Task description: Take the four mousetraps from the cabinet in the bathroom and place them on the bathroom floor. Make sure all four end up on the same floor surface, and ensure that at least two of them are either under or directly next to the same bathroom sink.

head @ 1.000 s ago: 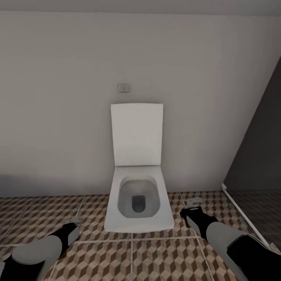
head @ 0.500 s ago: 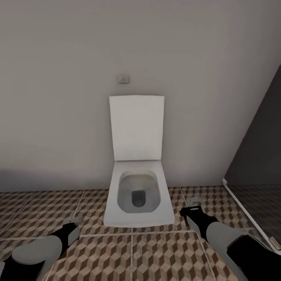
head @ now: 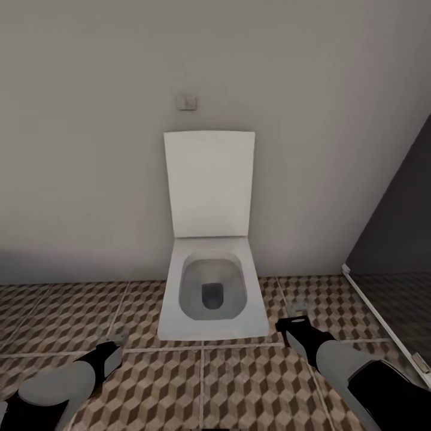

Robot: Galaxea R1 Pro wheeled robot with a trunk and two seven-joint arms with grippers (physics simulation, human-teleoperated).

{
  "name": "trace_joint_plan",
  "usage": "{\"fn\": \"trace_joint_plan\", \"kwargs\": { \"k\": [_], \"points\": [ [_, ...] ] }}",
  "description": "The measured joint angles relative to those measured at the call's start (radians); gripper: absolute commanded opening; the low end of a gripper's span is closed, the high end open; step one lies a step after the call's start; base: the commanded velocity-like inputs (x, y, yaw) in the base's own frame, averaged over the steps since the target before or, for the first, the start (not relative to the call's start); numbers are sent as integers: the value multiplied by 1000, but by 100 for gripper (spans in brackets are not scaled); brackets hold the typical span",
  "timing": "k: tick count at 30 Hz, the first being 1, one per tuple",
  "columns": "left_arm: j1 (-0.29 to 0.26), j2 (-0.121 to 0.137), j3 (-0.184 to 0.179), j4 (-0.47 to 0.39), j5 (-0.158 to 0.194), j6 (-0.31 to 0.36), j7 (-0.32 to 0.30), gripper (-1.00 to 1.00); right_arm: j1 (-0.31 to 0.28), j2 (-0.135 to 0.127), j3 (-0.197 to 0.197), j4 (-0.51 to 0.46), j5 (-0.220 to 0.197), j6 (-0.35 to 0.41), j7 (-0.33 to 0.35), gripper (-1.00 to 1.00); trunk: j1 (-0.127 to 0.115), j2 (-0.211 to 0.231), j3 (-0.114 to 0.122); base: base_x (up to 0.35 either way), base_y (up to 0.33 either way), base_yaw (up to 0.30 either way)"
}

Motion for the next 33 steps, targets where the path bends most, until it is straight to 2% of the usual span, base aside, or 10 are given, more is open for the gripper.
{"fn": "trace_joint_plan", "kwargs": {
  "k": [19,33],
  "points": [
    [0,-1,0,-1,-1,0,-1,-100,0,0,0,-1,-2,-5,0,-100,9,-4,-74,0,0,-1],
    [0,-2,-2,-1,-2,-2,-4,-100,0,0,0,-1,-3,-9,0,-100,15,-8,-120,0,0,-111]
  ]
}}
